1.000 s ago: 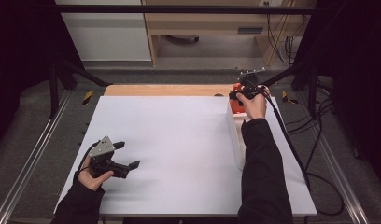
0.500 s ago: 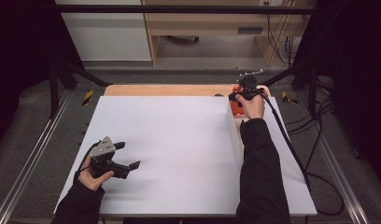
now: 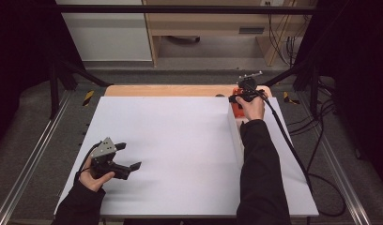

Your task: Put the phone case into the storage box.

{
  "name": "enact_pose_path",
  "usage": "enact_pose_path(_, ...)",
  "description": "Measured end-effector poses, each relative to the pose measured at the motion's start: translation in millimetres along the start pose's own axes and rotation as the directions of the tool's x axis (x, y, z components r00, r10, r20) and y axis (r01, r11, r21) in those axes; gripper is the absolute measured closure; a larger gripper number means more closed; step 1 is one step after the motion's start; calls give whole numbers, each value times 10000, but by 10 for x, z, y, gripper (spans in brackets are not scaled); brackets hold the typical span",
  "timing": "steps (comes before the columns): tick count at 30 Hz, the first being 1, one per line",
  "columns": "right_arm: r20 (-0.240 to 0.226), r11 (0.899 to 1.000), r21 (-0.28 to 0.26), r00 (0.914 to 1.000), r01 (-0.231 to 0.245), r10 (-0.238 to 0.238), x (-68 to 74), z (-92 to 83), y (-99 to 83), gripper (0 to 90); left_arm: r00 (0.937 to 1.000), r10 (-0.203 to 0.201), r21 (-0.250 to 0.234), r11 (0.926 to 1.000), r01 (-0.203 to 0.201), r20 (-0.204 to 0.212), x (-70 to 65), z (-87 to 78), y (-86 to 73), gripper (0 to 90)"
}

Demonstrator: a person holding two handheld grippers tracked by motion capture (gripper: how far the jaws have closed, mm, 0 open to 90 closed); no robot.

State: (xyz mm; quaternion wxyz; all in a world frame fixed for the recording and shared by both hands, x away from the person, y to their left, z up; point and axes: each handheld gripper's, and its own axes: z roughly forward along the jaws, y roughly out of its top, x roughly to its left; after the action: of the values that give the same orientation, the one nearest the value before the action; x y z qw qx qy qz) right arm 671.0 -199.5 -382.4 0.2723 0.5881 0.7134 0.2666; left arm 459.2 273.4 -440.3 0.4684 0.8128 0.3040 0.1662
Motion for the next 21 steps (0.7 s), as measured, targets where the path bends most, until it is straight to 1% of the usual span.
enact_pose_path(4,12,10000,-33,10000,-16,16,-4,26,-19,154,10000,-14,10,10000,14,0,2,2,-2,15)
enact_pose_path(15,-3,10000,-54,10000,-73,73,-8,24,-26,142,10000,14,63,10000,-14,22,-2,12,-5,15)
enact_pose_path(17,85,9999,-127,10000,49,-48,-8,16,-22,99,10000,7,71,10000,-7,22,-2,14,-6,15)
enact_pose_path(18,24,9999,-122,10000,-27,27,-11,14,-20,69,10000,18,77,10000,-18,20,-3,15,-6,15)
enact_pose_path(19,-54,10000,-20,10000,-83,82,-14,16,-20,17,10000,28,81,10000,-28,21,-4,15,-5,15)
enact_pose_path(20,-151,10000,45,9999,-71,72,-22,18,-19,7,10000,27,78,10000,-27,27,-4,16,-5,15)
enact_pose_path(21,-82,10000,5,9999,-93,93,-22,16,-19,11,10000,31,79,10000,-31,28,-4,16,-5,15)
